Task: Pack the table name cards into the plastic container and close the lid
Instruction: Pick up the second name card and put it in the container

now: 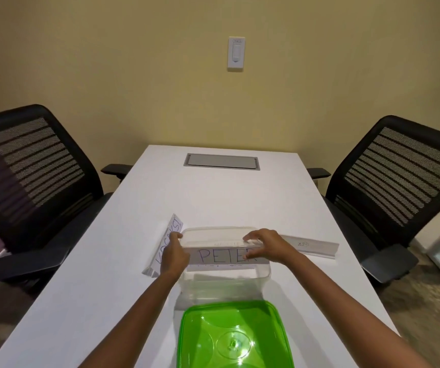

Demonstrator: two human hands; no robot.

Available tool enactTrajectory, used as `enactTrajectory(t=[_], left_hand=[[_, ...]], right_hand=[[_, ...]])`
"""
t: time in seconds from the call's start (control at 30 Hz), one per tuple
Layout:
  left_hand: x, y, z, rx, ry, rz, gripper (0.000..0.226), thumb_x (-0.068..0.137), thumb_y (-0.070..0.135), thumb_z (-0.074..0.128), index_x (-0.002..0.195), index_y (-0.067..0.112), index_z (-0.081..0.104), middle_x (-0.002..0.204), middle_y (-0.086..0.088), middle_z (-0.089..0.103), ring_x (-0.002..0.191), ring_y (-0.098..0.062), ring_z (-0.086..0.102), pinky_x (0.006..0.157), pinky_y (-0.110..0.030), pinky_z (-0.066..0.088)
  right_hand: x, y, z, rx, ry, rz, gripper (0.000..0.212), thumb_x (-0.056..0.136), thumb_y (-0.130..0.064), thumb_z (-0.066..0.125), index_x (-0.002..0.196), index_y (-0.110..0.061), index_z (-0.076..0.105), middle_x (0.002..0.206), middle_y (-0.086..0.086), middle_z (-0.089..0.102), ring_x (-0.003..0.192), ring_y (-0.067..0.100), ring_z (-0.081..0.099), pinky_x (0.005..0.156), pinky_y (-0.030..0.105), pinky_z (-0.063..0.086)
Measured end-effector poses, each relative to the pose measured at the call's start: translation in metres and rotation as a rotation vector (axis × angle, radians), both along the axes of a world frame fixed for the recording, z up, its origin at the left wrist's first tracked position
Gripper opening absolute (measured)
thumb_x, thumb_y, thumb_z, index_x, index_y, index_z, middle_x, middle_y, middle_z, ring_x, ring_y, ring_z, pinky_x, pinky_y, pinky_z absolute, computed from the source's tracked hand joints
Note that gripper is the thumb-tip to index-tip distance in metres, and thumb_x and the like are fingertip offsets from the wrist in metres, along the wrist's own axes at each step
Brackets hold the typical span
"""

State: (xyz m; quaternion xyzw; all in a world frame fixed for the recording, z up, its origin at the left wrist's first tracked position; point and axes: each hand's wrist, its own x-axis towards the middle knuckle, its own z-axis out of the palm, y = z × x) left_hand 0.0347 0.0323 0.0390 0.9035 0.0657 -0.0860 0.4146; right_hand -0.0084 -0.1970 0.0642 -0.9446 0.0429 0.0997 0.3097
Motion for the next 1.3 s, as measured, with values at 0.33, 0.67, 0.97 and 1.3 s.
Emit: enactTrajectory(t=[0.33, 0.67, 0.97, 1.3], left_hand=[[0.017, -0.009, -0.020, 0.741, -0.105, -0.300, 0.032, 0.092, 0.011, 0.045, 0.121, 0.018, 0.057, 0.121, -0.008, 0.066, 0.121, -0.029, 0.050, 0.097, -0.033, 0.043], [0.013, -0.035, -0.050, 1.022, -0.106, -0.434, 0.030, 0.091, 0.000, 0.040, 0.109, 0.011, 0.062, 0.112, -0.007, 0.067, 0.120, -0.026, 0.041, 0.101, -0.034, 0.032], [0.020, -0.030, -0.063, 1.152, 0.019, -0.588, 0.032, 0.092, 0.014, 0.046, 0.121, 0.013, 0.058, 0.123, -0.007, 0.064, 0.139, -0.029, 0.027, 0.119, -0.050, 0.010], [0.027, -0.025, -0.065, 1.166, 0.007, -0.679, 0.036, 0.094, 0.017, 0.044, 0.129, 0.013, 0.054, 0.139, -0.011, 0.051, 0.140, -0.029, 0.025, 0.117, -0.052, 0.013]], right_hand=[[0.028, 0.018, -0.031, -0.422, 0.170, 0.253, 0.057, 0.079, -0.029, 0.071, 0.129, -0.012, 0.049, 0.130, 0.017, 0.054, 0.121, 0.027, 0.050, 0.097, 0.034, 0.040], [0.044, 0.020, -0.065, -0.536, 0.338, 0.345, 0.060, 0.076, -0.019, 0.076, 0.128, -0.010, 0.048, 0.133, 0.018, 0.052, 0.120, 0.032, 0.052, 0.098, 0.035, 0.044], [0.055, 0.020, -0.083, -0.546, 0.417, 0.408, 0.061, 0.077, -0.014, 0.074, 0.132, -0.011, 0.046, 0.137, 0.014, 0.050, 0.125, 0.030, 0.048, 0.102, 0.034, 0.041], [0.058, 0.021, -0.094, -0.512, 0.466, 0.421, 0.061, 0.079, -0.007, 0.070, 0.135, -0.016, 0.046, 0.143, 0.012, 0.045, 0.130, 0.028, 0.044, 0.108, 0.036, 0.037]])
